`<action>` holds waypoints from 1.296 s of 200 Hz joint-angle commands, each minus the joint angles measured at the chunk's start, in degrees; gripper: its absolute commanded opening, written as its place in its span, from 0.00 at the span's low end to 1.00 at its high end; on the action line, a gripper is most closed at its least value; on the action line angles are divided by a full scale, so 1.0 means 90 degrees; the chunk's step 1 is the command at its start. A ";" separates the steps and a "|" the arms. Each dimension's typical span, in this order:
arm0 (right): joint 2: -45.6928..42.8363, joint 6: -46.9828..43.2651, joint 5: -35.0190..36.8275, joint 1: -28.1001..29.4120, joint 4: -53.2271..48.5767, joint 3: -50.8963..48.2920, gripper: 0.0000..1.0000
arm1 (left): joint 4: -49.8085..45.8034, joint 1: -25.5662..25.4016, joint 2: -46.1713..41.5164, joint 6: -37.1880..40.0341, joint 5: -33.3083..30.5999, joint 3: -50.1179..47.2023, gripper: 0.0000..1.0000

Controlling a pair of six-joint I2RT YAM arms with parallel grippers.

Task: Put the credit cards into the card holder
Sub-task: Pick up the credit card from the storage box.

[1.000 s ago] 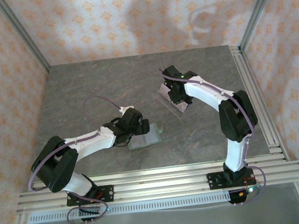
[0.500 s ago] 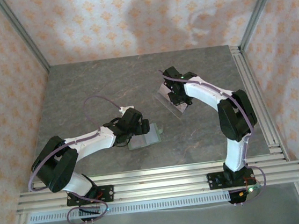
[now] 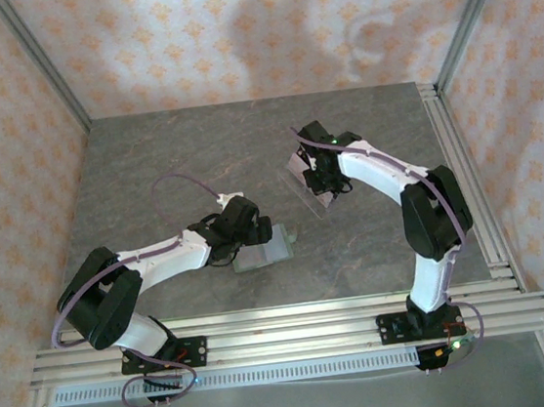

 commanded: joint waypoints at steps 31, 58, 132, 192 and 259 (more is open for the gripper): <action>-0.0226 0.0120 -0.0107 0.0003 0.0069 -0.0186 0.22 | -0.0091 0.0057 -0.0111 0.0099 -0.0149 0.0134 1.00; -0.0100 0.0114 0.0213 0.0001 0.0039 -0.0132 0.21 | -0.0080 0.0057 -0.0112 0.0083 -0.0138 0.0131 1.00; 0.0228 -0.0039 0.0359 0.0001 -0.0129 0.0218 0.05 | -0.0079 0.0062 -0.0112 0.0093 -0.0139 0.0127 1.00; 0.0021 -0.0197 0.0419 0.0003 -0.0467 0.0563 0.00 | -0.0276 0.0057 -0.0182 0.0204 -0.0207 0.0278 1.00; -0.1065 0.0162 -0.0745 0.0001 -0.0396 0.0526 0.00 | -0.1234 0.0135 -0.0830 0.0503 -0.0591 0.0391 1.00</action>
